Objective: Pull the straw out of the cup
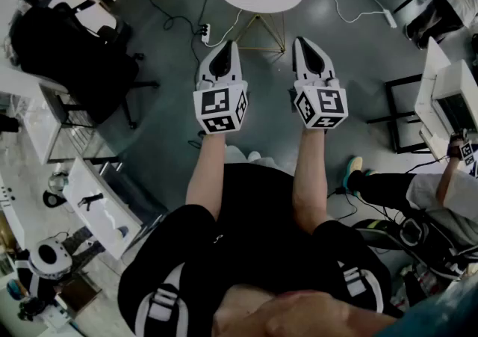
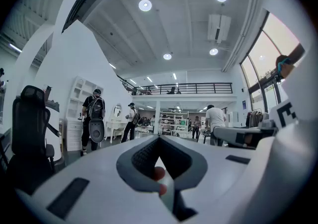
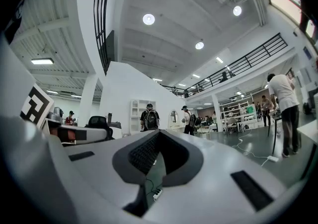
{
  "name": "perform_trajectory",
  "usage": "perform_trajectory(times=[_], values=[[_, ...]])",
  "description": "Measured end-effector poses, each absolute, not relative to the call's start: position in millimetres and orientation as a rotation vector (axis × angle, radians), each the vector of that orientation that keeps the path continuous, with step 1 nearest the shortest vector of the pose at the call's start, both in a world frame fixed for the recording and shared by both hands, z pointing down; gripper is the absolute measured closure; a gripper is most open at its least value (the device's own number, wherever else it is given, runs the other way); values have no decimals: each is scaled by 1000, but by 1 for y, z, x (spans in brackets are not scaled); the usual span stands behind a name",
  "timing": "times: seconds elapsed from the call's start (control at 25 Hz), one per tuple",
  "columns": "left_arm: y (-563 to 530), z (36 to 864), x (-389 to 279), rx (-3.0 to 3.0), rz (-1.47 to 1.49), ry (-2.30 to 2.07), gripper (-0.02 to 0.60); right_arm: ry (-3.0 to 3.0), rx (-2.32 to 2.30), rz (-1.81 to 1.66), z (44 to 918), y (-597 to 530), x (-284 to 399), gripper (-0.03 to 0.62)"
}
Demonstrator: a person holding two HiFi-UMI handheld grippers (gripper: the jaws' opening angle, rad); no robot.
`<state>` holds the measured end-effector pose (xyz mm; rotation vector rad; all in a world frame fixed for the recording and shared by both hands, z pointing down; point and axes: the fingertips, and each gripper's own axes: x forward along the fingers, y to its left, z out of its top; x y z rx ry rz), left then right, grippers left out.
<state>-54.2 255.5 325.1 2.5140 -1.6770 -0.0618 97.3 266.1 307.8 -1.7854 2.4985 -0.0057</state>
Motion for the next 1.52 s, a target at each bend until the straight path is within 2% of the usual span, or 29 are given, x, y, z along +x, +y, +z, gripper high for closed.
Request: perform_trajectory(times=[0.68, 1.32, 1.52], values=[[249, 317, -89, 2438, -127, -1743, 578, 2378, -1744, -75, 295, 255, 113, 579], [204, 305, -79, 2487, -181, -1754, 578, 2310, -1699, -26, 273, 208, 141, 579], [175, 314, -95, 2543, -33, -1906, 578, 2332, -1618, -8, 286, 169, 121, 579]])
